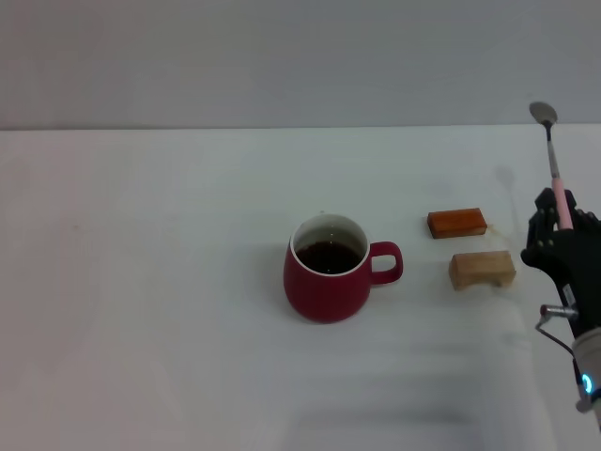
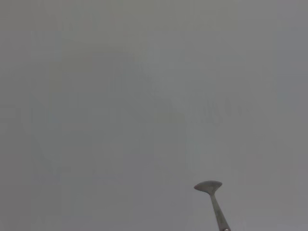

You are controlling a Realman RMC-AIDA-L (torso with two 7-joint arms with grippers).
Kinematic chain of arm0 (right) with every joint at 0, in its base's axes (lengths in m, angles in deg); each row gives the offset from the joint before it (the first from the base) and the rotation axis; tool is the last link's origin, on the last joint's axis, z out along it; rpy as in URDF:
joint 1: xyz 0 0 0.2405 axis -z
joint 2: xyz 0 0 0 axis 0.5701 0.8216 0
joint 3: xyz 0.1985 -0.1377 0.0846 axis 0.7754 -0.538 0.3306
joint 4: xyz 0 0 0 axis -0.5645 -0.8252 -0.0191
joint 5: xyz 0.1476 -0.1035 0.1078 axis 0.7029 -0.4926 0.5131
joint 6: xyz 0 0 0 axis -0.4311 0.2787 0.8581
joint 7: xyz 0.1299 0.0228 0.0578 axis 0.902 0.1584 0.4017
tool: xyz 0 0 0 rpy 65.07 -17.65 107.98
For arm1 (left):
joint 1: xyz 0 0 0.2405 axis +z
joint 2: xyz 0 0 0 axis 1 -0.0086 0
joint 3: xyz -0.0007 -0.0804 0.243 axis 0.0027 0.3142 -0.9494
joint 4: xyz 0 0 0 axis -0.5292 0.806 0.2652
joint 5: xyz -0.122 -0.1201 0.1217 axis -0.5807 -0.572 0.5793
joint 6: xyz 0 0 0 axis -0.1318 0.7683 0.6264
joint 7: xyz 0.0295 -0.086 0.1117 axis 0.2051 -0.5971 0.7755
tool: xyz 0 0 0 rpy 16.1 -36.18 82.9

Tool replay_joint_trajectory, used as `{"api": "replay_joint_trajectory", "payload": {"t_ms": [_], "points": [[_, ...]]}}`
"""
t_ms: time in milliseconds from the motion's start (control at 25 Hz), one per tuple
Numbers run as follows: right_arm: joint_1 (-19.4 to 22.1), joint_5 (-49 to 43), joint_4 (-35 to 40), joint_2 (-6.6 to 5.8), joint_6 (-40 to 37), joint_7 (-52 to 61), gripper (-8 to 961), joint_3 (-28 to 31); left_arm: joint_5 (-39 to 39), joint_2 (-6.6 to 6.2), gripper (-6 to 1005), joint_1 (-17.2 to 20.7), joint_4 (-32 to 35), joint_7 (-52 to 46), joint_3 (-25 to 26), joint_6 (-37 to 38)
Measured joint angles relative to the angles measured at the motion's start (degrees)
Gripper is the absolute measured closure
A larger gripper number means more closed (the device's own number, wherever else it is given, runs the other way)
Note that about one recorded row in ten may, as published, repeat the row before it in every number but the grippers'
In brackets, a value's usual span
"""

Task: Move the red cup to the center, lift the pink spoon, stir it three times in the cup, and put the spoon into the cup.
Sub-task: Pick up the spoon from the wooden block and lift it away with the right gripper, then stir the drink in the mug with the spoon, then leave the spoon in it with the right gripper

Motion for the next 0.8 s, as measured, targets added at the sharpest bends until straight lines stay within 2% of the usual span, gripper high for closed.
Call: {"api": "replay_joint_trajectory", "payload": {"t_ms": [240, 480, 640, 800], "points": [[-2.0, -0.3, -2.9, -0.35, 4.5, -1.5, 798, 0.5, 0.0, 0.12, 156, 0.0, 0.0, 0.0, 0.0, -0.1], [-1.9, -0.3, -8.8, -0.47, 5.6, -13.3, 798, 2.1, 0.0, 0.18, 156, -0.1, 0.0, 0.0, 0.0, -0.1], [-0.1, -0.3, -15.3, -1.94, 6.4, -20.6, 798, 3.7, 0.0, 0.25, 156, -0.1, 0.0, 0.0, 0.0, -0.1], [2.8, -0.3, -23.9, -3.85, 10.8, -27.9, 798, 7.3, 0.0, 0.29, 156, -0.2, 0.0, 0.0, 0.0, -0.2]]}}
